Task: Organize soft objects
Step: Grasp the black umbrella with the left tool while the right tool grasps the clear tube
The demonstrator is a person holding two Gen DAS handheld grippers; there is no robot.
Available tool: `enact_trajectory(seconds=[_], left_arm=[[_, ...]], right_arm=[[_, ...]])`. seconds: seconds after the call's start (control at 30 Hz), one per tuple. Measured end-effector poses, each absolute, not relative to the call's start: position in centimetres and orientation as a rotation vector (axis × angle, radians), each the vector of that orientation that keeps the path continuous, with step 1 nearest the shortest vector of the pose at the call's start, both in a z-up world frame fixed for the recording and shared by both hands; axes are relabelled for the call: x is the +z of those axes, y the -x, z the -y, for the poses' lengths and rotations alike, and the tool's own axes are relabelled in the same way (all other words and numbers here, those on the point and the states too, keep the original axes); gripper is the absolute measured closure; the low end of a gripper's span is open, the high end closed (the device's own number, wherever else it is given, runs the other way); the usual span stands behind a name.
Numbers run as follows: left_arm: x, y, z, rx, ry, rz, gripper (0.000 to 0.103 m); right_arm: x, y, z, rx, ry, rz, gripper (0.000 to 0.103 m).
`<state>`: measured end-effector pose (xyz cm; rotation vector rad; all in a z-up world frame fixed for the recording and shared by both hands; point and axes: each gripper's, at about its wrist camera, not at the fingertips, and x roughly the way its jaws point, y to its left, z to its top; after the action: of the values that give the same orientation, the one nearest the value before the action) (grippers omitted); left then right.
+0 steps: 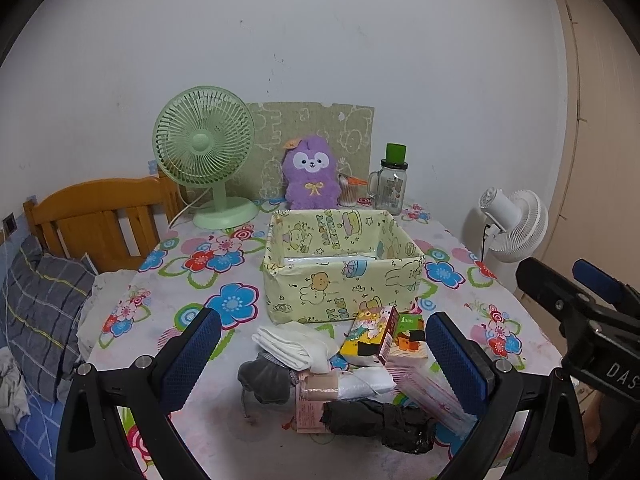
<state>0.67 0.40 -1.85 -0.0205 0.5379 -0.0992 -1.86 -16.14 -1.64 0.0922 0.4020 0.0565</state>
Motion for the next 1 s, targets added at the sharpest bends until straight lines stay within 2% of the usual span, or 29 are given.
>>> enact_trajectory(seconds=[0.53, 1.0], left_arm=[[-5.8, -2.4, -0.2, -0.140, 0.024, -0.636, 0.001], [-9.3, -1.5, 1.8, -0.229, -0.005, -0.710, 0.001]], right_arm=[[-5.2, -1.0, 15.1, 0.092, -0.077, -0.493, 0.001], [-8.7, -1.1, 14.6, 0.130, -0.014, -0.570, 0.006]])
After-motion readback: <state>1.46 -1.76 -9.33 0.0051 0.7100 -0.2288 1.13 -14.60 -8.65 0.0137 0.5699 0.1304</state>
